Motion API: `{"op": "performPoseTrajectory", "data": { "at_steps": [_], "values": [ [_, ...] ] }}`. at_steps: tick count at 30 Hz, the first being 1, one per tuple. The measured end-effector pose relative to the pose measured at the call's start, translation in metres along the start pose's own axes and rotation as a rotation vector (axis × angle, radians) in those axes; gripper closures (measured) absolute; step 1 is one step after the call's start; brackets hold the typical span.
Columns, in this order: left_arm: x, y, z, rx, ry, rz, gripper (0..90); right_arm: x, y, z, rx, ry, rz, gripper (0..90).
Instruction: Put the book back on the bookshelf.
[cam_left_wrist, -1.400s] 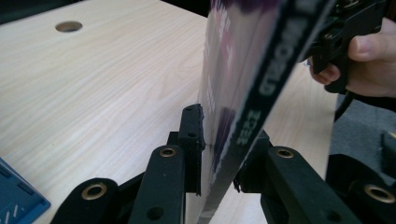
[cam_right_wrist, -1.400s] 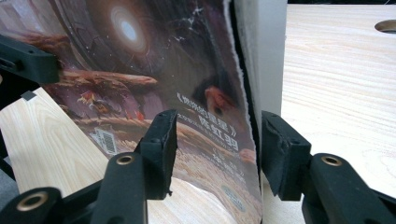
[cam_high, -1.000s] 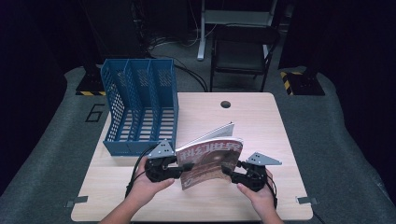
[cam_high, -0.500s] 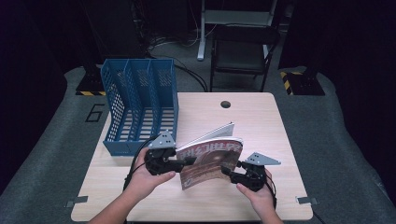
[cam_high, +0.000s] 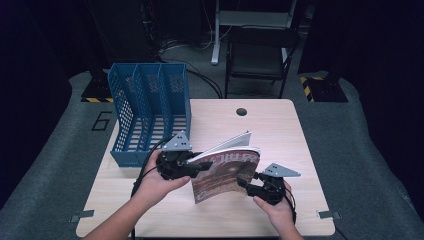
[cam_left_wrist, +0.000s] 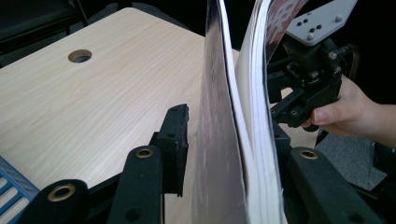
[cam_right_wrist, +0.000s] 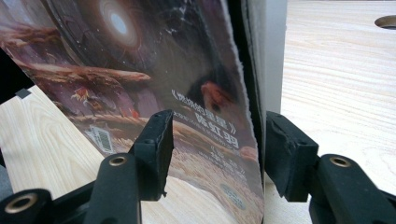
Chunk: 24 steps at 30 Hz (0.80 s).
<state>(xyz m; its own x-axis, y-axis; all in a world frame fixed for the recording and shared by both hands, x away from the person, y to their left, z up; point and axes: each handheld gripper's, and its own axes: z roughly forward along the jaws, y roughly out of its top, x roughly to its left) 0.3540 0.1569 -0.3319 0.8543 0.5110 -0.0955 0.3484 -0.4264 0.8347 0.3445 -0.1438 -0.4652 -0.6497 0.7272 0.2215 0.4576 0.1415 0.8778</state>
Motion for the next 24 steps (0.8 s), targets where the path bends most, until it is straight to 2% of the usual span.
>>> {"op": "performPoseTrajectory", "data": {
  "at_steps": [3,8,12,17,19,24],
  "values": [
    [-0.001,0.004,0.000,0.021,-0.009,-0.002,62.8,0.000,0.000,0.000,0.002,-0.002,-0.006,47.1],
    [-0.002,0.011,0.000,0.037,0.001,0.011,66.1,0.000,0.000,-0.002,0.006,-0.009,-0.011,49.9],
    [-0.002,0.017,0.001,0.038,-0.016,-0.001,68.3,-0.001,-0.001,-0.001,0.011,-0.006,-0.007,51.0],
    [-0.004,0.025,0.001,0.044,-0.016,0.025,68.6,-0.001,-0.001,-0.002,0.009,-0.005,-0.004,52.3],
    [-0.005,0.027,0.002,0.049,-0.023,0.018,68.6,-0.001,0.000,-0.003,0.006,-0.009,-0.001,55.5],
    [-0.006,0.036,0.006,0.066,-0.021,0.050,69.1,-0.002,0.001,-0.006,-0.008,-0.006,-0.008,61.7]
  ]
}}
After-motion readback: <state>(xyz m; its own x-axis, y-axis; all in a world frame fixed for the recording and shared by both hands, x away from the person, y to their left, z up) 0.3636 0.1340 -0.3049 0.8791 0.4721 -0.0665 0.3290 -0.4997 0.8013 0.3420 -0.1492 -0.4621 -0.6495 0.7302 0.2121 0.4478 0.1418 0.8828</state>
